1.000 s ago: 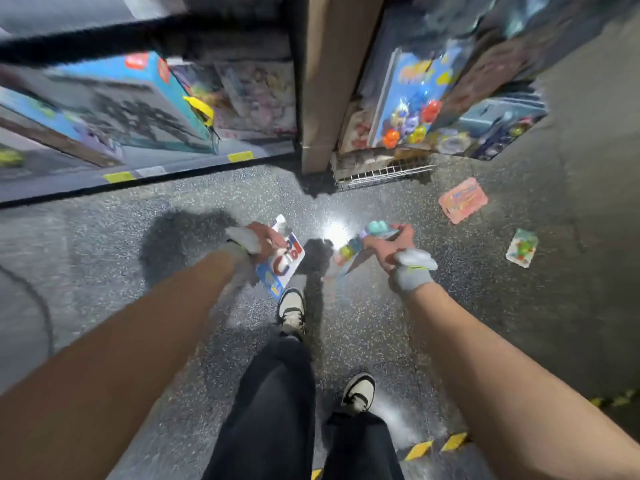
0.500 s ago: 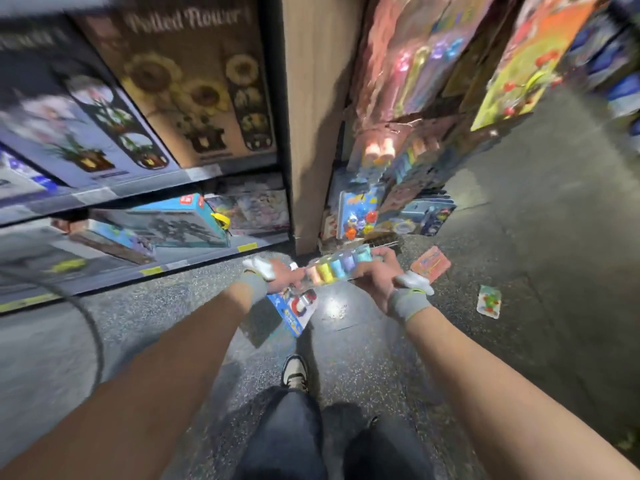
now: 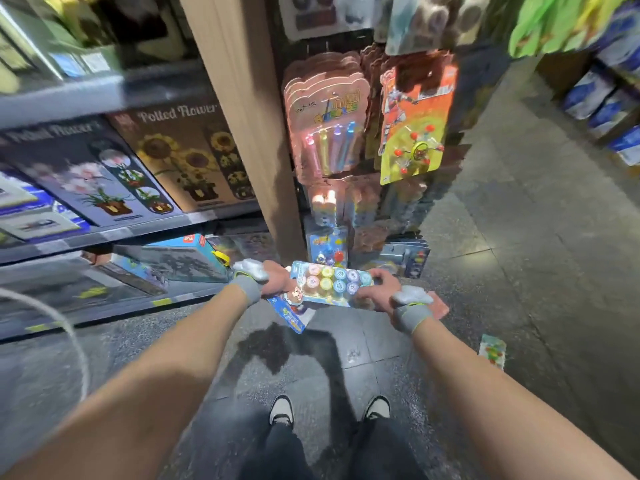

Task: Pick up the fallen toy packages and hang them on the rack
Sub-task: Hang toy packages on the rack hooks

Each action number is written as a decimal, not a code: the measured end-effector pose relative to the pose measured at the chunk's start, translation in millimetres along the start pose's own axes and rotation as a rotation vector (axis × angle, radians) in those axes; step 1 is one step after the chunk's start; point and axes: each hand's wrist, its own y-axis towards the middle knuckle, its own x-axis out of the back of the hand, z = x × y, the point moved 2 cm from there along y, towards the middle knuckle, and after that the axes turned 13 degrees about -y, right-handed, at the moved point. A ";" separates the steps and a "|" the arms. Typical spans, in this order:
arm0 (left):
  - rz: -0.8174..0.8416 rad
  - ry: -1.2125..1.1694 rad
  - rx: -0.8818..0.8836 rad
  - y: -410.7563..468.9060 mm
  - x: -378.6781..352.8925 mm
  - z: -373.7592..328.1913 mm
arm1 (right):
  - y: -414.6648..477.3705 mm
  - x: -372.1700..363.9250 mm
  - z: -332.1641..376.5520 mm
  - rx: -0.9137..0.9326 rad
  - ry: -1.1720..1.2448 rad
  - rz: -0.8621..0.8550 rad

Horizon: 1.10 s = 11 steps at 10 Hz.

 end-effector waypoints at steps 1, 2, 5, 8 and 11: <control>-0.029 0.030 -0.041 -11.5 -7.7 -32.4 | 5.5 32.9 1.2 0.071 -0.163 -0.040; -0.069 0.069 -0.075 -20.8 -14.7 -61.5 | 0.3 63.8 13.4 0.128 -0.263 -0.035; -0.160 0.053 -0.115 -34.1 -17.5 -96.2 | -9.5 106.1 30.0 0.209 -0.587 -0.020; -0.037 0.004 -0.187 -29.4 -10.4 -111.9 | -27.0 94.6 72.3 0.414 -0.680 0.122; 0.073 -0.066 -0.287 -19.0 -2.1 -143.0 | -35.5 82.0 91.5 0.447 -0.830 -0.007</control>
